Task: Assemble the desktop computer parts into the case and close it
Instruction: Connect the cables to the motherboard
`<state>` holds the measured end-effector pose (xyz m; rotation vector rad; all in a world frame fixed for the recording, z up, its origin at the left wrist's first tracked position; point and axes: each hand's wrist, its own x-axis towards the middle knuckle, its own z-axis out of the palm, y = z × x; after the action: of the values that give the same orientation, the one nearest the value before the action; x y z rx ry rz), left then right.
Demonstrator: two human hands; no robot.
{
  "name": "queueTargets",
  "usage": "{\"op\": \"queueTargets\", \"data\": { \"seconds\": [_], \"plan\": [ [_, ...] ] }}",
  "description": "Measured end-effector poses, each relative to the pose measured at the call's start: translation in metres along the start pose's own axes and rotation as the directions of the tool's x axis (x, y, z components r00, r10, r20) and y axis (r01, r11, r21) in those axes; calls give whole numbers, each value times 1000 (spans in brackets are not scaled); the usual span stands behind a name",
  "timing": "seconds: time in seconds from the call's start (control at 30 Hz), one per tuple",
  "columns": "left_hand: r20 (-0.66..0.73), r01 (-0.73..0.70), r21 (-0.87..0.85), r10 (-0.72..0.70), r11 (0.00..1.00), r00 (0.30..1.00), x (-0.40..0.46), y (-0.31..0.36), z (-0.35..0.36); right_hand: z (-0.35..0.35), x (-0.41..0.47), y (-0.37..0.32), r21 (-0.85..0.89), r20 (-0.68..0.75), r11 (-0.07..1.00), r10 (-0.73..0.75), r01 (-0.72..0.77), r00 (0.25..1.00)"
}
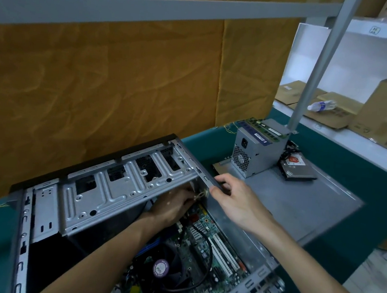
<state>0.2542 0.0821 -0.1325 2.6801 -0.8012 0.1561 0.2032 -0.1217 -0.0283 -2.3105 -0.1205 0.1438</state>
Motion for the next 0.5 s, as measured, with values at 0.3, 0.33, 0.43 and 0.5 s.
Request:
{"op": "queueTargets", "data": {
  "seconds": [0.3, 0.33, 0.43, 0.5],
  "plan": [
    [32, 221, -221, -219, 950, 975, 2, 11, -9, 2, 2, 3, 13, -5, 1000, -6, 7, 1000],
    [23, 251, -234, -252, 939, 967, 4, 13, -8, 1, 2, 3, 17, -2, 1000, -5, 5, 1000],
    [12, 309, -228, -315, 923, 949, 8, 20, -7, 1, 2, 3, 29, 2, 1000, -1, 1, 1000],
    [7, 328, -257, -337, 909, 941, 9, 25, -7, 2, 2, 3, 32, 7, 999, -2, 2, 1000]
  ]
}}
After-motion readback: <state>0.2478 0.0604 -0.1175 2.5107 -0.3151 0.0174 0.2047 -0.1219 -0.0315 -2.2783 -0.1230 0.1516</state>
